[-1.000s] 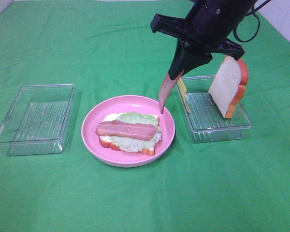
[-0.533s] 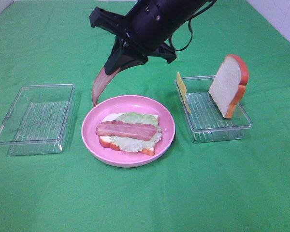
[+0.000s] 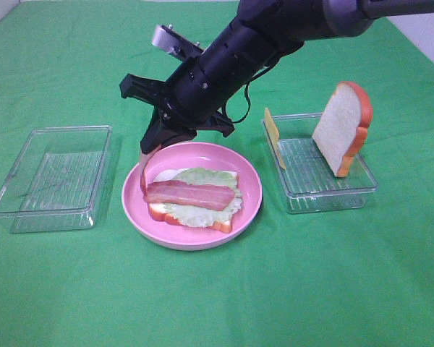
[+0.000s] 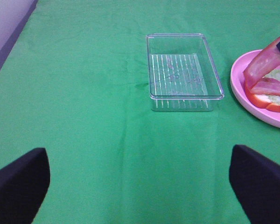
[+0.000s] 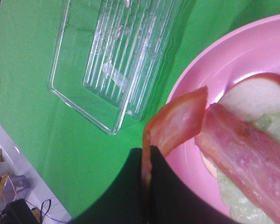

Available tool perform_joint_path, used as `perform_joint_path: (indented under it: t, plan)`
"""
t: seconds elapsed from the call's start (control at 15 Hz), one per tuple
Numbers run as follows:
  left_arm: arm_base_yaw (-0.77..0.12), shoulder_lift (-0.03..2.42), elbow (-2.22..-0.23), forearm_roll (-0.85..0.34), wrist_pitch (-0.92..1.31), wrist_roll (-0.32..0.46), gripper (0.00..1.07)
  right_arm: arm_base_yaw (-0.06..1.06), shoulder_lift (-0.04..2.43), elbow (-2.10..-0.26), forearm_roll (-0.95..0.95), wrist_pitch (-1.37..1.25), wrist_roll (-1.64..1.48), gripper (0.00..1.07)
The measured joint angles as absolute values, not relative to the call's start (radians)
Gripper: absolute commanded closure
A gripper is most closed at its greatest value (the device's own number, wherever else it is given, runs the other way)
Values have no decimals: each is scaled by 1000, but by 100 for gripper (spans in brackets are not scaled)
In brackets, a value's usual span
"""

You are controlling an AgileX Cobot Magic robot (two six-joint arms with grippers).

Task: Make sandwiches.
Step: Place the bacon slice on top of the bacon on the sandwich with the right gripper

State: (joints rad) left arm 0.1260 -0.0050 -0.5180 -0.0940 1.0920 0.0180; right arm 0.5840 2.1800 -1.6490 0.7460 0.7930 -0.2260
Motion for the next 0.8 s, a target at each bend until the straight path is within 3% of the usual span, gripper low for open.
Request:
perform_joint_path:
  t: [0.13, 0.8]
  plan:
    - [126, -5, -518, -94, 1092, 18, 9, 584, 2199, -1649, 750, 774, -226, 107]
    - [126, -5, -518, -95, 1092, 18, 9, 560, 2205, -1651, 421, 830, -136, 107]
